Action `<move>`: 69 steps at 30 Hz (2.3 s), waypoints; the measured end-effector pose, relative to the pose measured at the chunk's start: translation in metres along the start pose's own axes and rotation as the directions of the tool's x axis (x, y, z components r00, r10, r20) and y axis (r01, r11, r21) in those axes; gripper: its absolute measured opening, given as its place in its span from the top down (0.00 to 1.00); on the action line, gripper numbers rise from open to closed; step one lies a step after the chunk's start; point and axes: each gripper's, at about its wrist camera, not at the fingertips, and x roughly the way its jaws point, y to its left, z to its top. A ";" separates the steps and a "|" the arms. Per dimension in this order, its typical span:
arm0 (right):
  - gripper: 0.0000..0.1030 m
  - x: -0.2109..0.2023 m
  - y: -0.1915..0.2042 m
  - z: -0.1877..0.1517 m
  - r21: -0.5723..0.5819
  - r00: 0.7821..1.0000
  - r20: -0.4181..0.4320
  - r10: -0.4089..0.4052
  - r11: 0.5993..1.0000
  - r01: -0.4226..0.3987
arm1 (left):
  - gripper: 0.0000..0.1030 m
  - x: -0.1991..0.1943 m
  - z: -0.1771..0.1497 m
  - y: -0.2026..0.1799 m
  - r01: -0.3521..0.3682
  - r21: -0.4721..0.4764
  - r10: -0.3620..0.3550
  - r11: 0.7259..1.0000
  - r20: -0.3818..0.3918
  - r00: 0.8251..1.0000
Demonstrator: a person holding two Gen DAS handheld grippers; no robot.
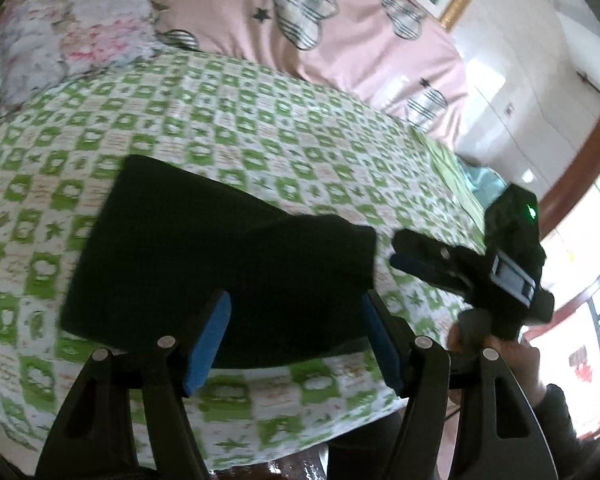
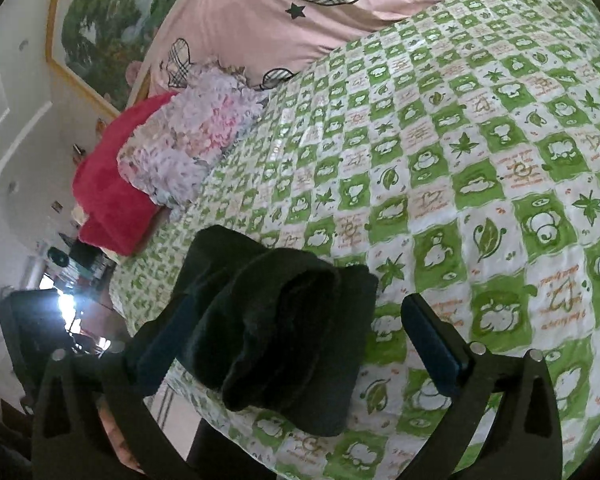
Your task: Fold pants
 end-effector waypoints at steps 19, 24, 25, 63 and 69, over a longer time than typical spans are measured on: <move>0.01 0.005 0.017 -0.007 0.018 0.996 0.002 -0.093 0.996 0.093 | 0.27 -0.040 0.029 0.093 -0.114 -0.175 0.130 0.978 0.081 0.988; 0.01 0.003 0.016 -0.010 0.039 0.994 0.004 -0.106 0.994 0.106 | 0.26 -0.039 0.038 0.108 -0.133 -0.193 0.149 0.972 0.070 0.986; 0.01 0.003 0.016 -0.011 0.043 0.994 0.003 -0.111 0.993 0.111 | 0.26 -0.039 0.039 0.109 -0.133 -0.194 0.149 0.972 0.069 0.986; 0.10 0.043 -0.003 -0.029 0.123 0.993 -0.080 -0.083 0.988 0.093 | 0.23 0.060 0.049 0.138 -0.056 -0.202 0.022 0.978 -0.168 0.986; 0.20 0.048 -0.004 -0.032 0.125 0.994 -0.087 -0.071 0.989 0.082 | 0.29 0.070 0.047 0.139 -0.040 -0.213 0.003 0.976 -0.171 0.985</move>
